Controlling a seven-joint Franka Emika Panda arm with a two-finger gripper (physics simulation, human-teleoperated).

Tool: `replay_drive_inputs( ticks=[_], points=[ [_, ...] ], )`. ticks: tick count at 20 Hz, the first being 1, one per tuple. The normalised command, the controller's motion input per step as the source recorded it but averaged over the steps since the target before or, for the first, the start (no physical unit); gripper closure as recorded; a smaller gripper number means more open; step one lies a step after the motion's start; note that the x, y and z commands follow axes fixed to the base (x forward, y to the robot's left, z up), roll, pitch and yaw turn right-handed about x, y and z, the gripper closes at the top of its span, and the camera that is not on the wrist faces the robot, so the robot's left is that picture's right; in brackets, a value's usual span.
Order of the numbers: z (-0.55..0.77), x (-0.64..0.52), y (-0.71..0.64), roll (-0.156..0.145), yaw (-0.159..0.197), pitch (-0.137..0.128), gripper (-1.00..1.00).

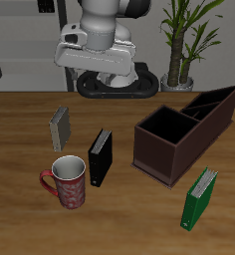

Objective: Place the black book into the left desk caddy's left compartment

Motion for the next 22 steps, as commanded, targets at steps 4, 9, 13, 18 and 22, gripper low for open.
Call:
replay_drive_inputs(
  ticks=[4, 9, 13, 18, 22],
  points=[
    [0.03, 0.17, 0.1, 0.028, 0.019, -0.009, -1.0],
    [0.0, 0.13, 0.06, 0.039, 0.025, -0.016, -1.0],
    [-0.03, 0.22, -0.15, -0.007, -0.018, -0.019, -1.0],
    [-0.13, 0.06, -0.02, 0.005, 0.0, -0.01, -1.0],
    [-0.28, 0.13, -0.05, -0.003, -0.013, -0.005, -1.0]
  ],
)
